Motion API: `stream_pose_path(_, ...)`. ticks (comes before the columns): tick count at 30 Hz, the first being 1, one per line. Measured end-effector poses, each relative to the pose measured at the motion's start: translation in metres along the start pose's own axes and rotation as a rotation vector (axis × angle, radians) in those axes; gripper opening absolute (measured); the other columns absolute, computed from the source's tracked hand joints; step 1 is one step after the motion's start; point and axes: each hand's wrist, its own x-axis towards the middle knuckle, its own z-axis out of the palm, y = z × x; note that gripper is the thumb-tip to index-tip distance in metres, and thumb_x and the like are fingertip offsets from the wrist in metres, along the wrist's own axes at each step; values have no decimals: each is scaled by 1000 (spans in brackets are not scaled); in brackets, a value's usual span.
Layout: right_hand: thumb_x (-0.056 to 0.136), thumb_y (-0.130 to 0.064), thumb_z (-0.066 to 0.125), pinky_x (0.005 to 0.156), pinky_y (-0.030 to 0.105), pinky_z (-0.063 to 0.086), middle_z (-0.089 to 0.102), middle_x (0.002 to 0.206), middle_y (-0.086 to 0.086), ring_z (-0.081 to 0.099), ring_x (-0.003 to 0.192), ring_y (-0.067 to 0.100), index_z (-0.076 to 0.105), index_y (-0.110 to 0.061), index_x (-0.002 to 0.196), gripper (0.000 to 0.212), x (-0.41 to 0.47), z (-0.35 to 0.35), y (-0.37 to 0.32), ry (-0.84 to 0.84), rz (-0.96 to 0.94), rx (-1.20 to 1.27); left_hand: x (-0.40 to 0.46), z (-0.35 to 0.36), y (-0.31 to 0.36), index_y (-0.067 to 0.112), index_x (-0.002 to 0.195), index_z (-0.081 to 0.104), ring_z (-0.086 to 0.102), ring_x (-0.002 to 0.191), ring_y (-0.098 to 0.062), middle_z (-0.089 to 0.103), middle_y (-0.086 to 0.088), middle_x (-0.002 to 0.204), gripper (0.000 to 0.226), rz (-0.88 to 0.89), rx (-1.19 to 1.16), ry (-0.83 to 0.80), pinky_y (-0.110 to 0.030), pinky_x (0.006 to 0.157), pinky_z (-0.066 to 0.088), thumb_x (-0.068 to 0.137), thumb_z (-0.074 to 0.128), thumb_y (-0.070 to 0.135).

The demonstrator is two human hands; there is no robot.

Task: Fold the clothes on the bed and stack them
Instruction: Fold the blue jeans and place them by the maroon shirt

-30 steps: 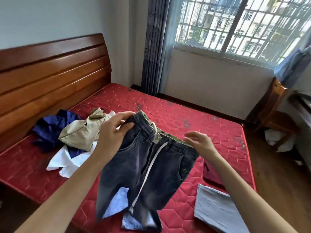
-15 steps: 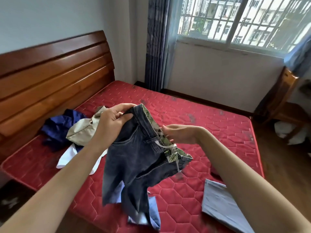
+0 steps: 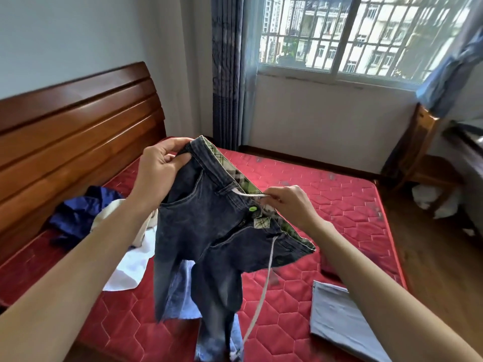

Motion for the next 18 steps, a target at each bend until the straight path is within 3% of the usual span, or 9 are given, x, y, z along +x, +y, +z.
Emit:
stream_pose_path(3, 91, -28, 66, 52, 21, 43, 67, 62, -9, 57, 51, 7, 76, -17, 85, 15, 4, -15, -3, 144, 71, -98, 5, 9, 3, 38, 96, 72, 69, 94, -6, 73, 16, 98, 37, -8, -26, 27, -18, 80, 54, 90, 62, 3)
stream_pose_path(6, 86, -37, 69, 51, 18, 39, 64, 57, -13, 55, 51, 0, 73, -25, 71, 20, 13, -39, -7, 186, 273, -81, 10, 18, 5, 32, 100, 72, 69, 89, -4, 74, 15, 94, 33, -14, -28, 62, -17, 79, 54, 90, 62, 2)
stream_pose_path(9, 81, -31, 75, 57, 23, 42, 65, 56, -5, 54, 53, 7, 72, -14, 69, 21, 17, -71, -23, 23, 432, 434, 16, 25, 4, 28, 105, 71, 68, 88, -3, 72, 15, 97, 28, -15, 71, 88, -20, 83, 54, 90, 63, 5)
stream_pose_path(11, 82, -25, 75, 55, 19, 40, 65, 60, 1, 53, 55, 10, 71, -9, 73, 19, 14, -86, -43, -104, 441, 640, 21, 31, 2, 24, 107, 71, 67, 91, -6, 71, 12, 98, 26, -18, 127, 100, -25, 87, 54, 90, 64, 6)
stream_pose_path(15, 86, -16, 70, 54, 14, 48, 72, 73, -1, 64, 63, 7, 71, -10, 90, 8, -1, -79, -87, -298, 387, 689, 33, 44, 5, 19, 106, 72, 66, 89, -5, 70, 8, 94, 24, -4, 159, 123, -24, 92, 51, 89, 64, 4)
stream_pose_path(18, 86, -10, 68, 74, 25, 58, 72, 87, -3, 68, 80, 11, 68, -13, 105, 19, -23, -43, -113, -360, 314, 548, 47, 49, 11, 18, 107, 71, 62, 79, 11, 71, 8, 93, 24, 29, 150, 130, -7, 83, 47, 89, 63, 4)
